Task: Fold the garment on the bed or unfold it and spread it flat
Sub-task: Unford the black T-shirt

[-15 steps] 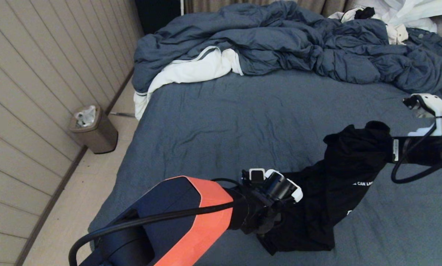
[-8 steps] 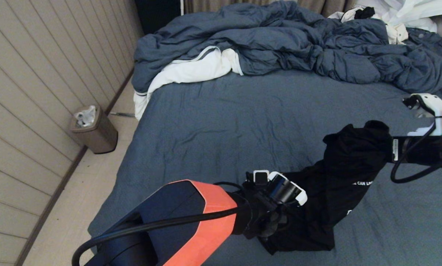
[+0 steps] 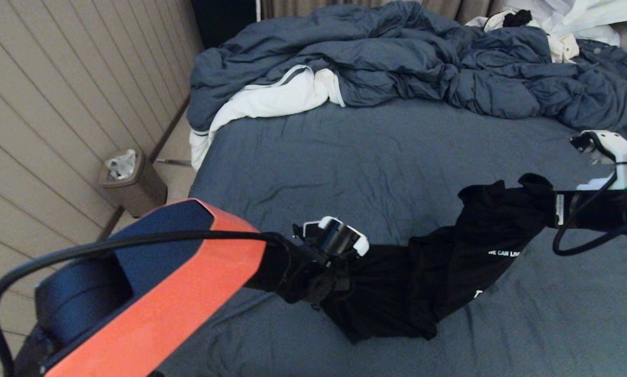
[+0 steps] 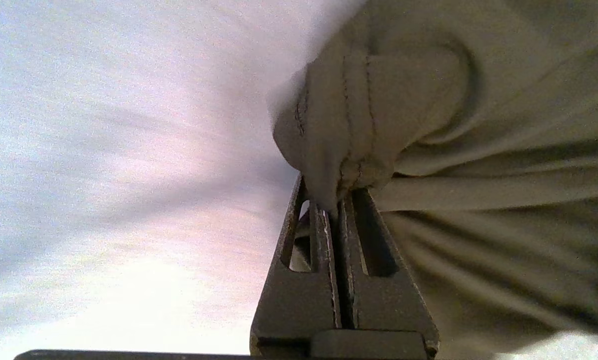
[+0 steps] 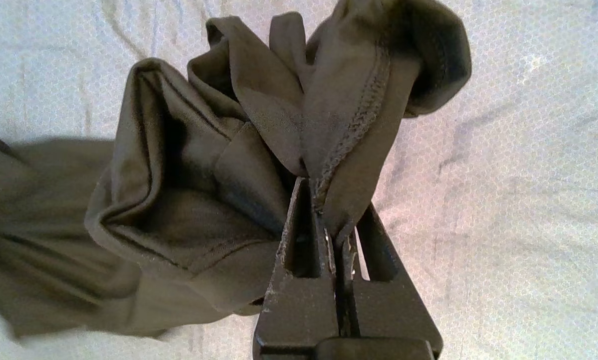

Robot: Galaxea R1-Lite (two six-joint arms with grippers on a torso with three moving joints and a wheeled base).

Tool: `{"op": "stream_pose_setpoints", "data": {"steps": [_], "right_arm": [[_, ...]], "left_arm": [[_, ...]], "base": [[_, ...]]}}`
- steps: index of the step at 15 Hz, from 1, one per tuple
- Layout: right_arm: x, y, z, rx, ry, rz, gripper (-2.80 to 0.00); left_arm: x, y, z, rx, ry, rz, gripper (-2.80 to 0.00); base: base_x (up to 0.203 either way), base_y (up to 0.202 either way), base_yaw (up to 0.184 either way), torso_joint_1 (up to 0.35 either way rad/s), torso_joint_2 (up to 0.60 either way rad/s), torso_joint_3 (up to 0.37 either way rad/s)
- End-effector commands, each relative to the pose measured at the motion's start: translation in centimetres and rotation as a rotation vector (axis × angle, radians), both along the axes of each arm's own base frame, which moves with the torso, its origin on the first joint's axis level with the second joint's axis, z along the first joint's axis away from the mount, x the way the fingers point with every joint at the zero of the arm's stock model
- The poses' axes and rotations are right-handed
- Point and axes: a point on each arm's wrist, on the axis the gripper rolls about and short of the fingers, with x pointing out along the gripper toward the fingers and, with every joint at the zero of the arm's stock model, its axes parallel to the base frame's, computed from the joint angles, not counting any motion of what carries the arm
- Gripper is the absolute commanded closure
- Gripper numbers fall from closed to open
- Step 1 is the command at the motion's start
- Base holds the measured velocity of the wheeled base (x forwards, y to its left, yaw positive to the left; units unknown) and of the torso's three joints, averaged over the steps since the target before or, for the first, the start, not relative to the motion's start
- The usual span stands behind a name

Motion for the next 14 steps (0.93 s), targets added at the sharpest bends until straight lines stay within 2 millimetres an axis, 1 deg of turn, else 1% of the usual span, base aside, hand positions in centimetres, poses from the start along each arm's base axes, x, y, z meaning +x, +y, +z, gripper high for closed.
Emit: {"op": "stream_pose_setpoints", "data": {"steps": [1,2,4,6,8,10,12,14], "right_arm": [[0.4,0.0,0.1,0.001,-0.002,0.003,0.00],[0.7,-0.1,0.1,0.000,-0.003,0.002,0.00],[1.2,-0.2,-0.4,0.002,0.013,0.001,0.00],[1.8,-0.5,-1.1,0.003,0.021,-0.004,0.00],[2.6,-1.5,-1.9,0.007,0.010,-0.023,0.00],[3.2,-2.6,-2.7,0.025,-0.001,-0.025,0.00],[3.7,-3.5,-3.7,0.037,-0.006,-0.024,0.00],[4.2,-3.9,-5.0,0.045,0.004,-0.019,0.00]], "left_arm": [[0.8,4.4,4.4,-0.042,-0.041,0.070,0.00],[1.1,6.2,5.4,-0.042,-0.049,0.089,0.00],[1.4,9.6,7.4,-0.051,-0.061,0.115,0.00],[1.2,13.0,8.7,-0.037,-0.063,0.127,0.00],[1.2,15.6,9.4,-0.016,-0.068,0.146,0.00],[1.1,17.3,9.1,-0.008,-0.042,0.152,0.00],[1.2,18.5,8.4,0.005,-0.016,0.167,0.00],[1.6,18.9,7.7,0.003,0.008,0.159,0.00]], "base": [[0.000,0.000,0.000,0.000,0.00,0.000],[0.000,0.000,0.000,0.000,0.00,0.000],[0.000,0.000,0.000,0.000,0.00,0.000],[0.000,0.000,0.000,0.000,0.00,0.000],[0.000,0.000,0.000,0.000,0.00,0.000],[0.000,0.000,0.000,0.000,0.00,0.000],[0.000,0.000,0.000,0.000,0.00,0.000],[0.000,0.000,0.000,0.000,0.00,0.000]]}}
